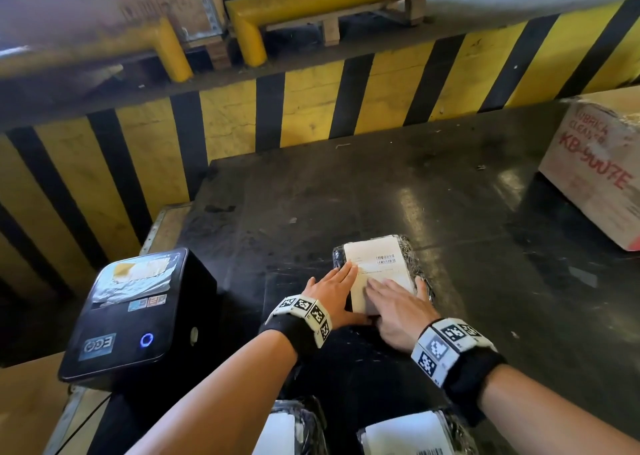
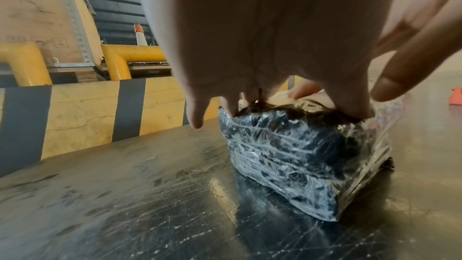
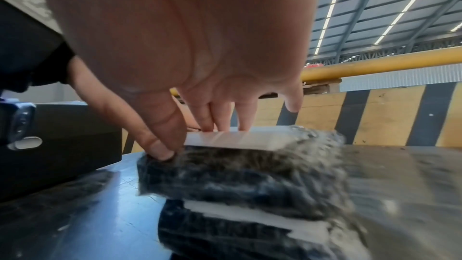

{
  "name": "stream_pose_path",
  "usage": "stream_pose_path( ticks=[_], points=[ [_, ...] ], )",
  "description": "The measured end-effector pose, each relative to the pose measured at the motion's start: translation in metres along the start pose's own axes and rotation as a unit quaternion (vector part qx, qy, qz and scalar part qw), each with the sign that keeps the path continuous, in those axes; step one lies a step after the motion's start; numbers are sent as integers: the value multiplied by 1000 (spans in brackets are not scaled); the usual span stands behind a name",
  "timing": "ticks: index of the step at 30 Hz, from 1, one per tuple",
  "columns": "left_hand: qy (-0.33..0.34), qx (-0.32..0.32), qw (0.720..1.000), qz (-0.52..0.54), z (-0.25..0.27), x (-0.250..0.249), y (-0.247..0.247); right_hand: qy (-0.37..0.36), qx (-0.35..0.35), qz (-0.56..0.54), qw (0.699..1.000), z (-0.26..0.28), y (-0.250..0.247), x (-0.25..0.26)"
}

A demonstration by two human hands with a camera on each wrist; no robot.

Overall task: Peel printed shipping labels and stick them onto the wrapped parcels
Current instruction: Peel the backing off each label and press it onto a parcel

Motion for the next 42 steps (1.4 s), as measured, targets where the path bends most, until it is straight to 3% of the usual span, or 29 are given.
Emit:
stream_pose_path(
  ticks=[7,14,23,29,36,39,42],
  points=[
    [2,4,1000,5,-2,1,2,65,-14,10,998,12,-11,-44],
    [8,5,1000,-2,-2,4,4,-48,-18,19,999,13,7,-1],
    [8,11,1000,-11,-3,3,2,19,-20,53,998,25,-13,-39],
    [25,18,999,-16,0,7,0,-66,-22,63,996,25,16,-5],
    [29,22,999,-20,3,2,-7,-41,-37,89,994,45,19,-47],
    [30,19,999,-25,4,0,-8,-48,-49,68,995,38,16,-31],
    [33,14,999,-19,5,1,-8,-103,-56,78,990,28,23,-1]
  ],
)
Point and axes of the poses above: each hand's wrist, its own z-axis away from the middle knuckle, its own y-axis out of the palm, x = y × z, the point moved 1 cm from there along -z, towards the middle knuckle, and after that the axes turned 1 degree about -y, right-handed, at the moved point
